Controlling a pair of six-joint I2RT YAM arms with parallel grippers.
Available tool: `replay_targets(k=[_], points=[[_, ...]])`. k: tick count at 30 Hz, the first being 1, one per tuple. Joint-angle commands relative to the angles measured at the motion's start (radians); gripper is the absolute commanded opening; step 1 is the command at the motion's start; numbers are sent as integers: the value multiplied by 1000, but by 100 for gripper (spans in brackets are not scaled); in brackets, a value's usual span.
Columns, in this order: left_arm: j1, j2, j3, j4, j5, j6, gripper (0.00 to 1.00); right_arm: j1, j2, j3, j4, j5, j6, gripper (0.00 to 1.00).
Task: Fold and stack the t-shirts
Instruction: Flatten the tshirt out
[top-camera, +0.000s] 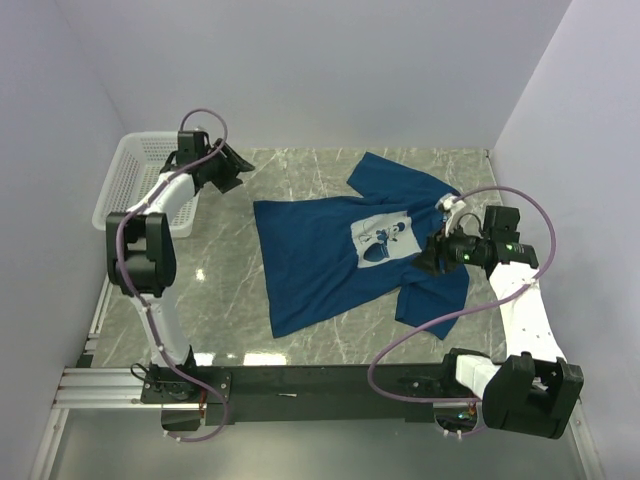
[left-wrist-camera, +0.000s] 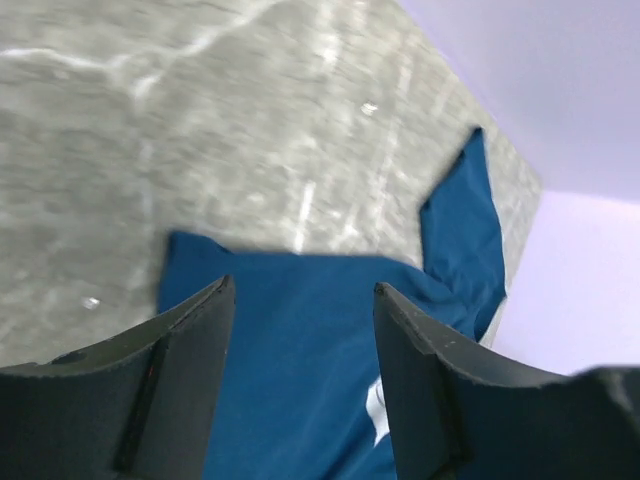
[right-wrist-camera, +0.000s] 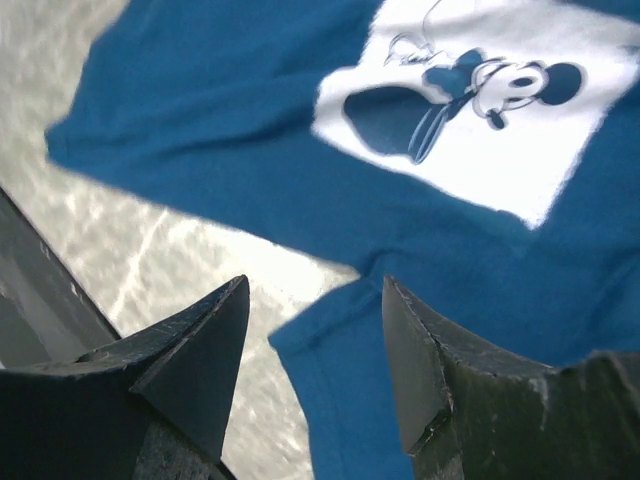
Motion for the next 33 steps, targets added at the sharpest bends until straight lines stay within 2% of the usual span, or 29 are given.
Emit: replay_targets(k=[1, 2, 3, 4, 5, 6, 7, 8, 10, 12, 14, 17, 21, 25, 28, 31, 32, 33], points=[[-20, -257, -111, 70, 21, 114, 63, 5, -4, 30, -192, -79, -351, 63], [-20, -323, -168, 88, 0, 132, 66, 7, -1, 35, -356, -70, -488, 63], [-20, -395, -231, 122, -26, 149, 70, 10, 2, 35, -439, -49, -785, 63], [-20, -539, -366, 142, -40, 157, 78, 10, 2, 17, -506, -6, -919, 64], [-20, -612, -439, 160, -51, 127, 99, 8, -1, -2, -554, 103, -1035, 64], [-12, -679, -516, 168, -59, 82, 100, 8, -12, -28, -592, 182, -1207, 66], [-1, -795, -659, 173, -19, -9, 99, 7, -21, -90, -584, 254, -1265, 67], [25, -845, -729, 195, 45, -39, 99, 7, -39, -124, -524, 395, -1302, 68], [51, -974, -913, 228, 192, -93, 99, 7, -52, -199, -472, 477, -1328, 68], [36, -1048, -1024, 228, 240, -179, 90, 13, -46, -223, -478, 503, -1351, 68], [33, -1149, -1141, 175, 236, -226, 85, 37, -35, -233, -492, 464, -1331, 68], [-82, -1260, -1195, 25, 135, -242, 86, 155, -32, -284, -327, 489, -1128, 66], [-144, -1283, -1193, -122, 41, -237, 88, 232, -18, -350, -220, 536, -1052, 66], [-154, -1283, -1213, -137, 41, -242, 88, 275, 19, -362, -194, 557, -1004, 65], [-158, -1318, -1221, -137, 38, -262, 87, 297, 30, -355, -151, 588, -957, 60], [-161, -1349, -1218, -149, 38, -271, 87, 320, 45, -359, -111, 657, -938, 48], [-162, -1353, -1218, -154, 39, -271, 86, 323, 51, -358, -114, 676, -937, 32], [-162, -1363, -1215, -160, 39, -269, 86, 326, 51, -353, -122, 702, -938, 23]])
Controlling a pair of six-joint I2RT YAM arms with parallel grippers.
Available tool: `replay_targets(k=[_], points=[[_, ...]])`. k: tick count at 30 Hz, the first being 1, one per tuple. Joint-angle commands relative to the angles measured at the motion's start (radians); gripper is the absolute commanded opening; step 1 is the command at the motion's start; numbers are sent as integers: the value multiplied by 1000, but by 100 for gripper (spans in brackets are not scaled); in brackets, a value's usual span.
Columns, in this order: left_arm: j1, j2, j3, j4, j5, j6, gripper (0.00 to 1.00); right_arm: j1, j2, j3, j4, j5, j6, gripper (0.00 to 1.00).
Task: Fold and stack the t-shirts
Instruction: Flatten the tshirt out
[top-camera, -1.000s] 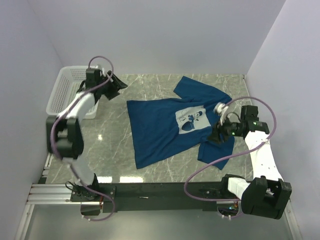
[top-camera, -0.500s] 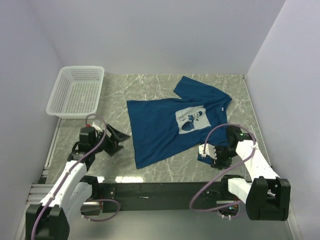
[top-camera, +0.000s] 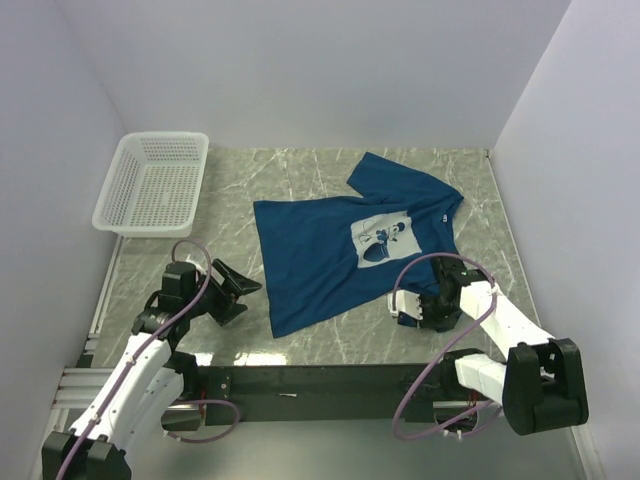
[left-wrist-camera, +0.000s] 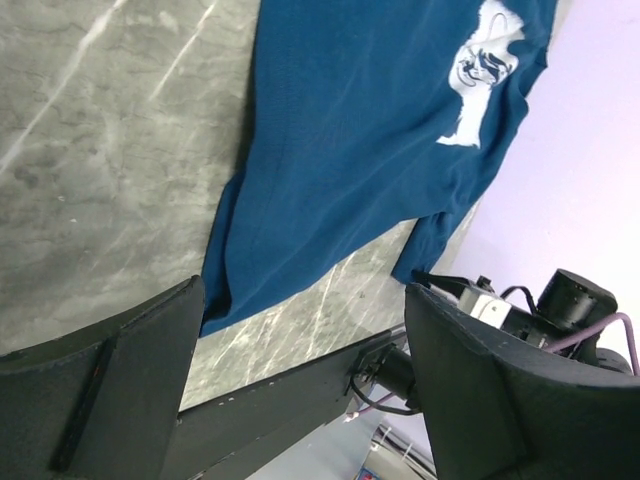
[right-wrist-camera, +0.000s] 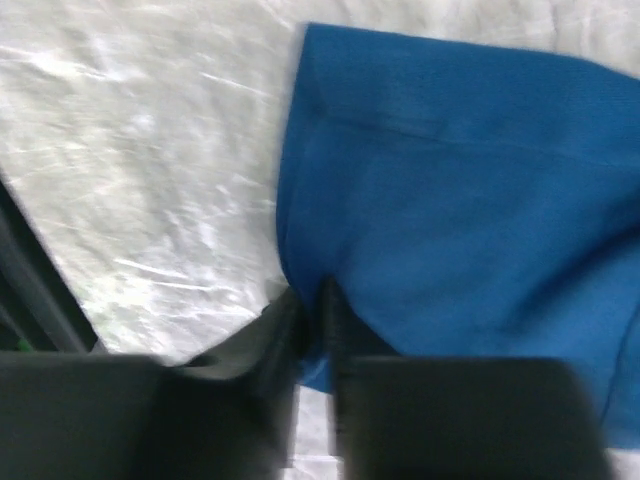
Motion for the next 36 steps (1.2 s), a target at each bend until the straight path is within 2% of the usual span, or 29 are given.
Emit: replay_targets(k=[1, 2, 3, 7, 8, 11, 16, 20, 23, 24, 26, 28, 30, 31, 32, 33, 34, 36], points=[[-5, -31, 13, -21, -6, -12, 86, 13, 17, -3, 60, 116, 18, 15], [-6, -35, 13, -27, -5, -8, 85, 11, -14, -3, 27, 130, -4, 5], [-8, -43, 13, -30, 6, -2, 85, 11, -35, -3, 5, 165, -18, 3], [-11, -39, 7, -21, 32, 16, 83, 7, -178, 31, -199, 263, -107, 0], [-12, -34, 3, -13, 44, 19, 82, -1, -227, 40, -307, 268, -158, 0], [-26, -14, -1, 16, 66, 25, 81, -52, -337, 72, -450, 309, -231, 0], [-51, 11, -1, 85, 116, 44, 80, -165, -436, 101, -569, 372, -318, 0], [-74, 21, 13, 111, 129, 70, 79, -199, -491, 108, -571, 449, -300, 0], [-80, 44, 43, 88, 104, 100, 79, -227, -506, 134, -572, 440, -312, 1], [-81, 59, 59, 87, 97, 113, 79, -230, -508, 138, -572, 438, -314, 3], [-83, 81, 79, 76, 66, 126, 79, -230, -502, 153, -566, 405, -299, 35], [-83, 118, 115, 85, 16, 156, 79, -230, -465, 238, -540, 273, -209, 50], [-83, 180, 160, 108, -20, 195, 79, -230, -405, 358, -495, 103, -123, 53], [-83, 207, 177, 120, -44, 206, 79, -230, -325, 400, -500, 40, -37, 65], [-83, 237, 194, 161, -57, 215, 79, -228, -281, 437, -485, -14, 17, 70], [-83, 310, 236, 182, -66, 243, 79, -228, -240, 492, -483, -67, 62, 73], [-83, 354, 262, 194, -86, 258, 79, -230, -167, 511, -480, -197, 136, 77], [-81, 491, 356, 215, -150, 312, 78, -230, -109, 529, -404, -337, 239, 77]])
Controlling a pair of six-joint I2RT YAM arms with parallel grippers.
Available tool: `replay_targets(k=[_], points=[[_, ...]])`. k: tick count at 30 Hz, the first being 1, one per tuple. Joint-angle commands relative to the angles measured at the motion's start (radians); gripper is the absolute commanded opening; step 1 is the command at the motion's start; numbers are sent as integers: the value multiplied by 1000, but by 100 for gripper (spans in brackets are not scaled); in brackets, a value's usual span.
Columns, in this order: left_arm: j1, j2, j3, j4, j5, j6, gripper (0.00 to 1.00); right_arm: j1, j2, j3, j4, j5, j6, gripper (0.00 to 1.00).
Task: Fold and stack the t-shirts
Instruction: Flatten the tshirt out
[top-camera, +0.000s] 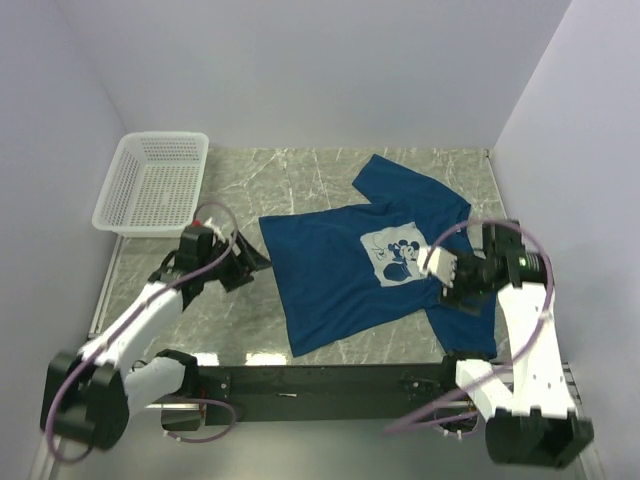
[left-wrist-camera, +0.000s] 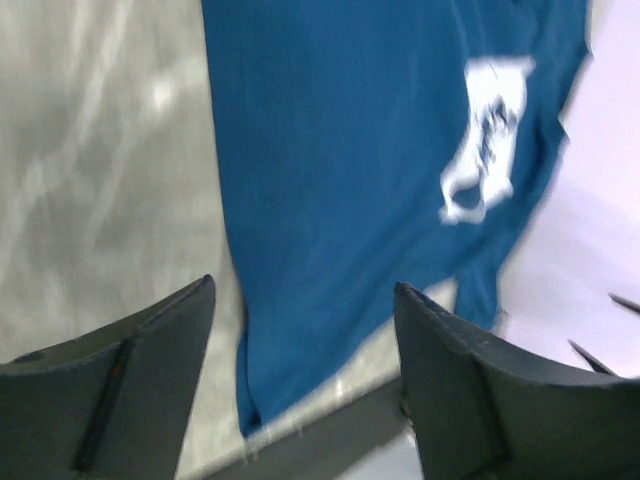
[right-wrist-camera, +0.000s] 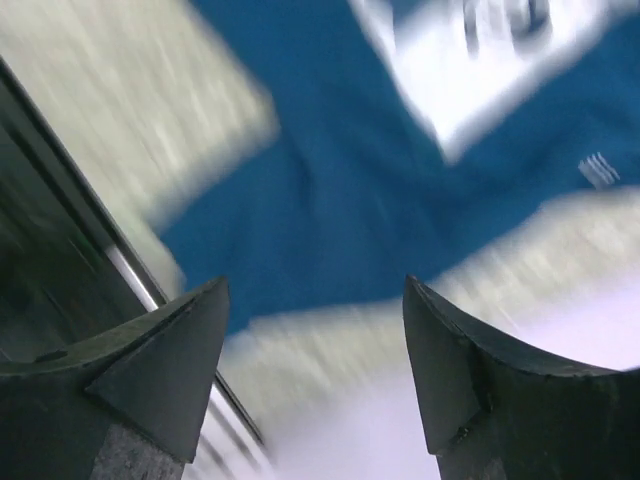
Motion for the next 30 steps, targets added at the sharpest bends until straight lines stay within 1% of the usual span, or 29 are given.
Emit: replay_targets(k=[1, 2, 3, 4, 5, 6, 7, 8, 9, 11, 12, 13, 15, 16, 17, 21, 26, 27, 28, 29, 30], points=[[3, 191, 163, 107, -121, 130, 75, -2, 133, 33, 83, -452, 338, 77], [5, 241, 197, 118, -155, 152, 74, 0, 152, 22, 155, -537, 392, 77], [8, 343, 270, 119, -166, 189, 74, 1, 169, 10, 196, -603, 443, 77], [17, 396, 309, 122, -160, 206, 75, 6, 193, -2, 251, -654, 575, 75], [30, 444, 344, 124, -155, 224, 74, 18, 201, -18, 372, -738, 640, 74], [37, 523, 405, 130, -157, 255, 74, 26, 209, -47, 428, -758, 694, 72], [46, 557, 432, 136, -155, 273, 73, 33, 215, -62, 483, -772, 792, 70], [52, 618, 480, 133, -160, 289, 73, 36, 213, -94, 591, -784, 840, 69], [57, 646, 507, 130, -166, 318, 73, 36, 212, -110, 632, -786, 872, 69], [78, 703, 556, 101, -164, 344, 72, 38, 201, -127, 654, -765, 876, 69], [86, 758, 600, 90, -157, 365, 71, 35, 195, -130, 654, -733, 871, 69], [101, 784, 623, 73, -134, 378, 66, 33, 186, -136, 654, -726, 873, 69], [112, 852, 680, 59, -118, 404, 64, 33, 176, -153, 662, -737, 873, 69], [116, 872, 699, 46, -103, 411, 61, 35, 169, -151, 648, -741, 864, 69], [117, 903, 732, 32, -98, 420, 60, 35, 166, -147, 648, -740, 861, 69], [117, 949, 769, 6, -68, 445, 57, 32, 153, -148, 663, -722, 874, 69], [117, 955, 754, 1, -91, 444, 56, 26, 158, -153, 688, -677, 906, 69], [118, 943, 745, 16, -98, 441, 56, 21, 158, -154, 700, -656, 922, 68], [118, 923, 710, 30, -101, 436, 56, 12, 152, -162, 756, -558, 983, 68], [118, 864, 691, 48, -108, 431, 57, 4, 149, -170, 802, -482, 1047, 69], [117, 828, 670, 70, -121, 424, 57, -3, 155, -176, 848, -371, 1181, 69]])
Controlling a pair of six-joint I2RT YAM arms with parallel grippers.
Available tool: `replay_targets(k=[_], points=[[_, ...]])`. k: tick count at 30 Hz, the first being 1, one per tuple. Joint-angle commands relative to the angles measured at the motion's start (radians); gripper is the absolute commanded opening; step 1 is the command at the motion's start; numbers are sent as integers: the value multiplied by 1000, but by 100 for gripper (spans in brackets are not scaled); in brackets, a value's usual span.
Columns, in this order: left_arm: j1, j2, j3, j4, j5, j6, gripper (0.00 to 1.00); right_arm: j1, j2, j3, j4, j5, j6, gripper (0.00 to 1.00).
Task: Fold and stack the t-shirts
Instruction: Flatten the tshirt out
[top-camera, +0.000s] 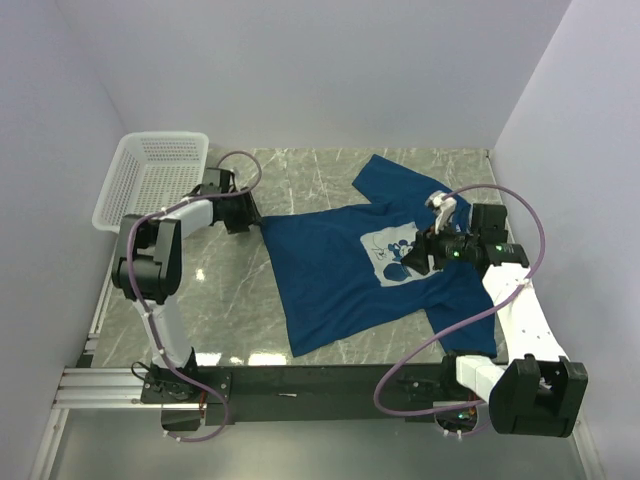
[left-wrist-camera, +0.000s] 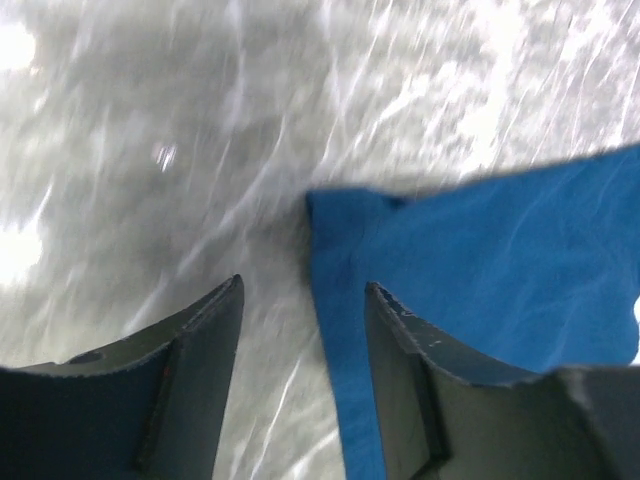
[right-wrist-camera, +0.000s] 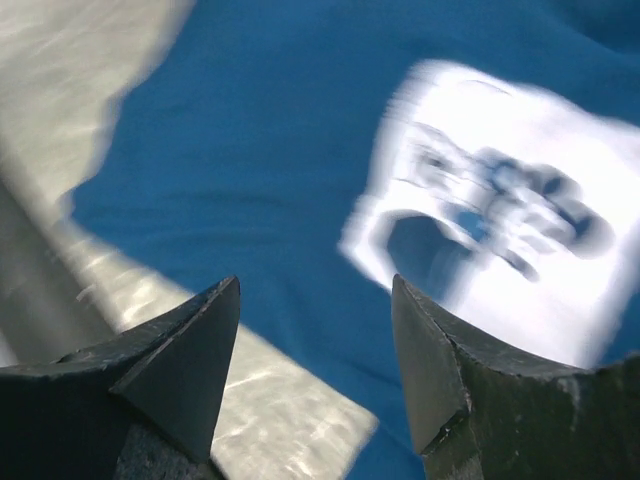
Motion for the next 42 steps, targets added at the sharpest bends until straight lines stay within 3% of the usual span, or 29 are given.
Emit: replay_targets(k=[1, 2, 4, 7, 11, 15, 18, 22, 27, 33, 35, 37, 42], points=[[-3, -157, -56, 52, -20, 6, 58, -32, -3, -15, 195, 327, 270, 69], [-3, -244, -99, 55, -25, -4, 60, -61, 18, 14, 202, 482, 300, 69], [-2, -342, -157, 74, -20, -30, 65, -119, 116, 65, 164, 524, 320, 69], [-3, -526, -323, 97, 30, -138, 74, -259, 280, 180, 113, 473, 280, 69], [-17, -703, -610, 132, 138, -330, 73, -353, 499, 343, 1, 440, 203, 71], [-153, -843, -826, 228, 139, -489, 73, -391, 659, 415, -94, 404, 104, 71], [-316, -904, -894, 210, 86, -599, 73, -411, 649, 401, -145, 344, 27, 71], [-422, -920, -918, 160, 23, -699, 73, -412, 569, 322, -123, 320, 1, 71], [-555, -809, -871, 94, -72, -831, 69, -412, 501, 254, -105, 263, 16, 71], [-684, -594, -764, -1, -141, -837, 58, -411, 448, 188, -100, 208, 15, 71], [-718, -553, -750, -5, -154, -818, 35, -412, 431, 171, -102, 200, 15, 71], [-724, -550, -768, -5, -137, -799, 15, -412, 408, 163, -109, 193, 5, 71], [-712, -756, -834, -188, -118, -796, 8, -411, 347, 160, -128, 177, -18, 71]])
